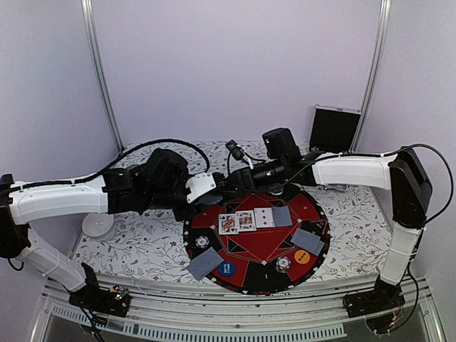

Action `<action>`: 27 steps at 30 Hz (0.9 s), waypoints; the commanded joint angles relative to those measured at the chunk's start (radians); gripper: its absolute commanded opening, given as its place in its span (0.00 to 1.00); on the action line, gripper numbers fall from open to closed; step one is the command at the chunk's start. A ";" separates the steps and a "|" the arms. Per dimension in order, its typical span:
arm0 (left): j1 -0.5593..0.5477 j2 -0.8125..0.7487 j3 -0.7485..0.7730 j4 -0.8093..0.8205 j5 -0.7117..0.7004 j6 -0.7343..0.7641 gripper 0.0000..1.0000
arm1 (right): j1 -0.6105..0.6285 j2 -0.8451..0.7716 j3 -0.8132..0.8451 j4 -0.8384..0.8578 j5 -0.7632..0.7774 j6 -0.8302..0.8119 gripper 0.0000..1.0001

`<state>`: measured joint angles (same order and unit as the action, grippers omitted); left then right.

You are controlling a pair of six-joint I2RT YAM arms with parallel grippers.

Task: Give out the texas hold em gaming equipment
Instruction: Pick up the poker card from the face-down deck piles.

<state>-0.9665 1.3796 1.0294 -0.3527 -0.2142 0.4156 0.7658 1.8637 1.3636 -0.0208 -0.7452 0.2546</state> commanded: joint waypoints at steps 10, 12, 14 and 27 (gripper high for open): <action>-0.013 -0.030 -0.009 0.047 0.004 0.005 0.52 | 0.037 0.097 0.107 -0.009 0.085 0.017 0.99; -0.014 -0.037 -0.014 0.053 0.007 0.006 0.52 | 0.035 0.093 0.113 -0.037 0.117 -0.003 0.99; -0.013 -0.043 -0.018 0.057 0.009 0.008 0.52 | 0.029 0.081 0.118 -0.067 0.150 -0.019 0.99; -0.013 -0.043 -0.023 0.058 0.003 0.012 0.52 | -0.001 0.003 0.111 -0.182 0.241 -0.086 1.00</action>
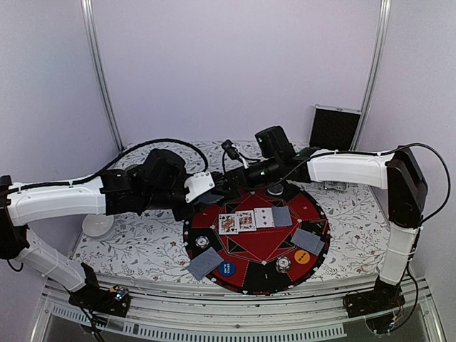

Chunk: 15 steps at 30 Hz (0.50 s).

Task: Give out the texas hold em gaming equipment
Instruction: Pick up the poker card from the face-down deck piles.

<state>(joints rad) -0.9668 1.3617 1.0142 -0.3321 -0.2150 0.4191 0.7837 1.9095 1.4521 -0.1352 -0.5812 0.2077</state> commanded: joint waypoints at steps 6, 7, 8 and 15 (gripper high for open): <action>-0.013 -0.021 -0.007 0.037 0.005 0.009 0.52 | -0.019 -0.045 0.039 -0.090 0.014 -0.057 0.93; -0.012 -0.020 -0.006 0.037 0.003 0.009 0.52 | -0.018 -0.045 0.042 -0.088 -0.015 -0.060 0.90; -0.013 -0.020 -0.006 0.037 0.003 0.009 0.52 | -0.018 -0.044 0.046 -0.085 -0.044 -0.061 0.86; -0.015 -0.013 -0.008 0.036 -0.002 0.011 0.52 | -0.018 -0.054 0.070 -0.084 -0.122 -0.049 0.50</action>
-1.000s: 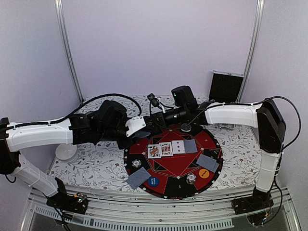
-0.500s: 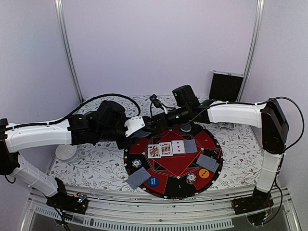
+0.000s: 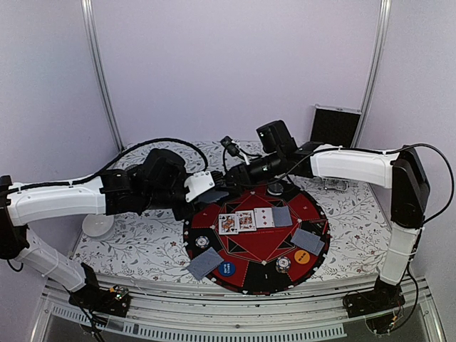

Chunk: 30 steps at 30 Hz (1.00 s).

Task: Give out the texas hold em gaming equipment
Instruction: Pick up the poker card from the face-down deck piles.

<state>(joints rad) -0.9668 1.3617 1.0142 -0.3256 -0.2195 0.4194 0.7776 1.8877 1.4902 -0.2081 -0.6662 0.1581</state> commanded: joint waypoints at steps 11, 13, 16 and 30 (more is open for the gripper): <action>-0.015 -0.012 -0.008 0.028 0.001 0.010 0.52 | -0.011 -0.069 0.049 -0.091 0.011 -0.017 0.14; -0.014 -0.012 -0.008 0.027 0.002 0.010 0.52 | -0.013 -0.076 0.055 -0.109 0.019 -0.024 0.10; -0.015 -0.011 -0.008 0.026 0.001 0.012 0.52 | -0.012 -0.084 0.065 -0.132 0.025 -0.033 0.04; -0.015 -0.005 -0.008 0.023 0.000 0.012 0.52 | -0.095 -0.225 0.054 -0.206 0.038 -0.055 0.02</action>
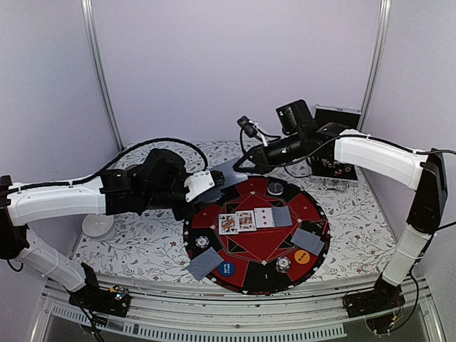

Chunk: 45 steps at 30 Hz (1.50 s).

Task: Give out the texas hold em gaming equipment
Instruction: Pick up the poker card from the face-down deck piles, then place the poker card in the community card area.

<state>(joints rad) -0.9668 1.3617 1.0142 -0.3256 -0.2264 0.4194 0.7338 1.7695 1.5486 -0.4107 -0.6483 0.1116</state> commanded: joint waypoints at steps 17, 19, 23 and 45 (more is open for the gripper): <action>-0.017 -0.008 -0.005 0.019 0.005 0.009 0.52 | -0.494 -0.386 -0.687 0.425 0.067 0.469 0.02; -0.017 -0.008 -0.005 0.019 0.007 0.009 0.52 | -0.499 -0.375 -0.789 0.511 0.105 0.554 0.02; -0.019 -0.008 -0.005 0.017 0.006 0.010 0.52 | -0.508 -0.303 -0.889 0.688 0.145 0.693 0.02; -0.027 -0.020 -0.015 0.019 -0.014 0.018 0.52 | -0.447 -0.235 -1.089 0.950 0.398 1.106 0.40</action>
<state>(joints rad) -0.9794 1.3613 1.0142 -0.3264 -0.2310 0.4271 0.2798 1.5646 0.4908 0.5144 -0.2455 1.1877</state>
